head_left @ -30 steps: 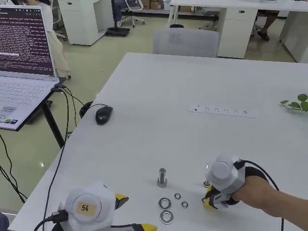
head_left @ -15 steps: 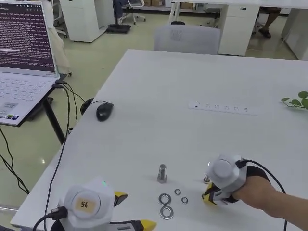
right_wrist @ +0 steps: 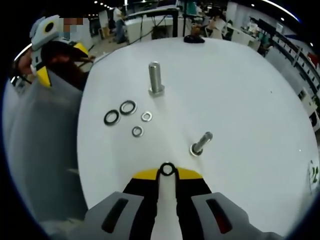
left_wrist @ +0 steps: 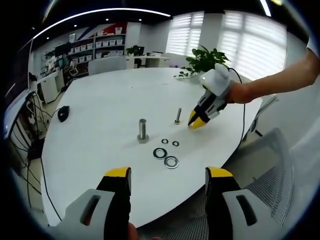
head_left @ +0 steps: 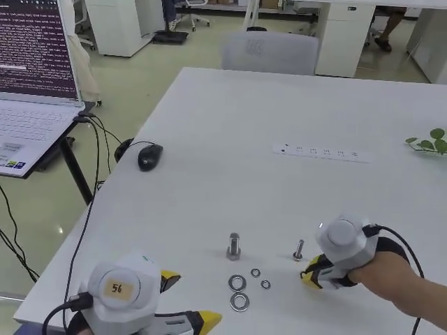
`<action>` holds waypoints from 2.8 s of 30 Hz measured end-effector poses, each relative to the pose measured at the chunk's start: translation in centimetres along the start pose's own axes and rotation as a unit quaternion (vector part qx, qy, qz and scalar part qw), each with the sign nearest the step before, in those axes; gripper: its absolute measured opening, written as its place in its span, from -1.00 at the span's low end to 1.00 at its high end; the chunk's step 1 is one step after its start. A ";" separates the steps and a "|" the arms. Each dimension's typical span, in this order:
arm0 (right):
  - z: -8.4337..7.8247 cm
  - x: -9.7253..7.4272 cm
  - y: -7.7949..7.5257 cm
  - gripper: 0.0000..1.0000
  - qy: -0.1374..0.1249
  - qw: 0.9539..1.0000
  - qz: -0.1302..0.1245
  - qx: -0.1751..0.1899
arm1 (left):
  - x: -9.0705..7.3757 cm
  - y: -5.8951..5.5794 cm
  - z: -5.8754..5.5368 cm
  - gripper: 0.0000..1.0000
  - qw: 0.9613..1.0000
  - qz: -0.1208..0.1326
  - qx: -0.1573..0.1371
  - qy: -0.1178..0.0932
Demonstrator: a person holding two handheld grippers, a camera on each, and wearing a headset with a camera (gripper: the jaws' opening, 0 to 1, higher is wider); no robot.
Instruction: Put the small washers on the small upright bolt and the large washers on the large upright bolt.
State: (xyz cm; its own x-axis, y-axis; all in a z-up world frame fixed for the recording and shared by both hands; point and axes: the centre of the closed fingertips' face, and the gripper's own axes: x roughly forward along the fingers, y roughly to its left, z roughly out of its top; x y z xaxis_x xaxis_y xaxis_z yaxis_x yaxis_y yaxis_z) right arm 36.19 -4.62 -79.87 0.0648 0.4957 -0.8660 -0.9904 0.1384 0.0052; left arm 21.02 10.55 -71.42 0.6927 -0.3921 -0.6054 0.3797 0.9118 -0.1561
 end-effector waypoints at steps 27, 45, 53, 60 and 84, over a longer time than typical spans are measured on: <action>4.2 -3.1 -3.6 -0.74 0.009 0.998 -0.019 -0.060 | -0.1 -0.1 0.1 0.19 1.000 0.001 -0.003 -0.004; 4.5 -1.9 -3.9 -0.74 0.040 0.996 -0.004 -0.082 | -0.3 0.2 0.2 0.20 1.000 0.003 -0.003 -0.004; 4.3 -1.6 -3.7 -0.74 0.053 0.994 0.004 -0.095 | -0.1 0.2 0.2 0.20 1.000 0.002 -0.005 -0.003; 4.2 -1.3 -3.8 -0.74 0.061 0.993 0.006 -0.100 | 0.0 0.4 0.2 0.20 1.000 0.004 -0.005 -0.002; 3.2 0.9 -4.1 -0.74 0.088 0.992 0.015 -0.092 | -0.4 1.0 0.1 0.20 1.000 0.012 -0.009 -0.001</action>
State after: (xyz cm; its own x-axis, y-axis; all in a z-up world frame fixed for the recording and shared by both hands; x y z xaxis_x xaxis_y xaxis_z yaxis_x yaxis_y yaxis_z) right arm 40.74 -1.96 -79.10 0.0292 0.3382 -0.9406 -0.9981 -0.0415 -0.0459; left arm 21.17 11.59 -71.31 0.7028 -0.3702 -0.6075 0.3520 0.9230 -0.1552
